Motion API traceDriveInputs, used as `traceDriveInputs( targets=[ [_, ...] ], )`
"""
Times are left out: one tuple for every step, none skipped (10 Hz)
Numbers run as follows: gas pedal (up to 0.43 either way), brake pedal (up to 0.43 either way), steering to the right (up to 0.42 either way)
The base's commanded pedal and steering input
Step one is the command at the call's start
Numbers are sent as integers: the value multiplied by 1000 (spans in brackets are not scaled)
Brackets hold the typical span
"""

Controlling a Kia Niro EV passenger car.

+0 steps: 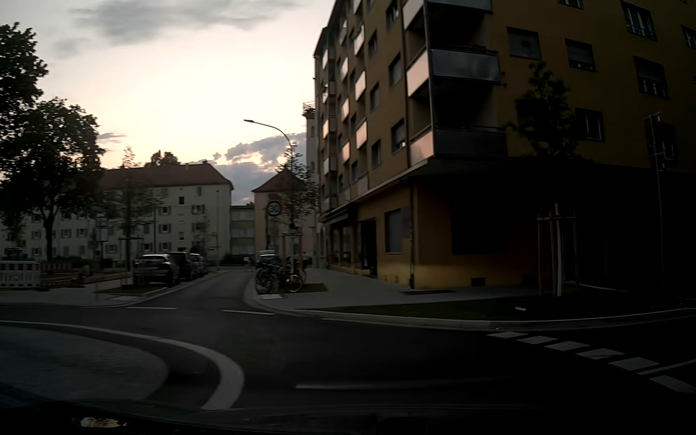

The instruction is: Follow the waypoints while adhering to traffic rules and regulations

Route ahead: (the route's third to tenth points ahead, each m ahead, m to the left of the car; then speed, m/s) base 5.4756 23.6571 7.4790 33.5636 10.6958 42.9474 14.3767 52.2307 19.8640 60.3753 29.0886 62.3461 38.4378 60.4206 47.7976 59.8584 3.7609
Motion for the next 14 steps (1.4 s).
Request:
traceDriveInputs(
  targets=[
    [0, 0, 148],
    [0, 0, 106],
    [0, 0, 53],
    [0, 0, -13],
    [0, 0, -60],
    [0, 0, -121],
    [0, 0, -176],
    [0, 0, -230],
    [0, 0, -266],
    [0, 0, -310],
    [0, 0, -343],
    [0, 0, -371],
    [0, 0, -407],
    [0, 0, -452]
  ],
)
